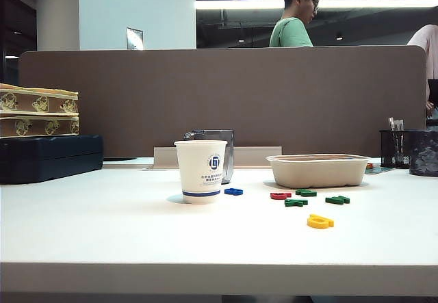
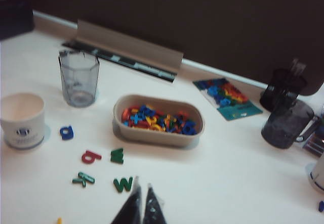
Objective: Pick up the letter "c" and put it in the paper cup.
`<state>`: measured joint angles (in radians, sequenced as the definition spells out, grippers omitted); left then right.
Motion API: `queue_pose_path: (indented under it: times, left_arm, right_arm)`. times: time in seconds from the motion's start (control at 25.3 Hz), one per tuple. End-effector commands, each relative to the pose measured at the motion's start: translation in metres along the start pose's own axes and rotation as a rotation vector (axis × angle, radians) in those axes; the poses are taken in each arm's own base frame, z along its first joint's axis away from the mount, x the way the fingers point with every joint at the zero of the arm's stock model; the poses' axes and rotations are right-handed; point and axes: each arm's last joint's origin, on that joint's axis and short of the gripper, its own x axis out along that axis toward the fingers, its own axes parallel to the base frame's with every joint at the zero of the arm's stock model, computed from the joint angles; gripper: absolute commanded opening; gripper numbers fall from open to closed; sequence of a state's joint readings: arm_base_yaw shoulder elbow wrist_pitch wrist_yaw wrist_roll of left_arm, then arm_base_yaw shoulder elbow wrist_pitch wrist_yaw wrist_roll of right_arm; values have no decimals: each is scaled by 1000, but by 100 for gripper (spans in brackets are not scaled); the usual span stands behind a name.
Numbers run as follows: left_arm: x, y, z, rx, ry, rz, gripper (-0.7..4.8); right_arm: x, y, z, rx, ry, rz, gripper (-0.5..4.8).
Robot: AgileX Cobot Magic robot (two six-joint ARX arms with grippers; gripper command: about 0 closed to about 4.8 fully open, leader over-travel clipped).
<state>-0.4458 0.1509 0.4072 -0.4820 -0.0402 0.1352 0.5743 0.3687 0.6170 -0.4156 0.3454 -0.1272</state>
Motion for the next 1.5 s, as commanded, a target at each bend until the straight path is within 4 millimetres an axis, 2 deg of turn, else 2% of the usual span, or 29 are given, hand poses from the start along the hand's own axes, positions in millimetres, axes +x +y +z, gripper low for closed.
queue_pose_path:
  times: [0.04, 0.16, 0.36, 0.55, 0.75, 1.19, 1.39, 1.5]
  left_arm:
    - [-2, 2, 10, -45, -105, 41, -6]
    - [-8, 3, 12, -47, -154, 47, -6]
    - [-21, 4, 9, -53, -205, 75, -6]
    - [-16, 4, 3, -118, -209, 110, -6]
    - [-3, 5, -7, -183, -269, 200, -6]
    - [12, 2, -29, -176, -190, 222, -6]
    - [14, 1, -33, -172, -178, 224, -6]
    - [17, 0, -38, -169, -162, 222, -6]
  right_arm:
    - [-1, -1, 4, 20, -43, -9, 11]
    - [-4, -1, -3, 28, -67, -12, 11]
    - [-16, -2, -31, 52, -128, -20, 11]
    - [-23, -2, -51, 57, -139, -21, 11]
    - [-15, 3, -64, 48, -108, -16, 11]
    - [6, 13, -92, 48, -102, -31, 14]
    - [5, 10, -91, 85, -100, -141, 14]
    - [6, 10, -92, 83, -95, -147, 13]
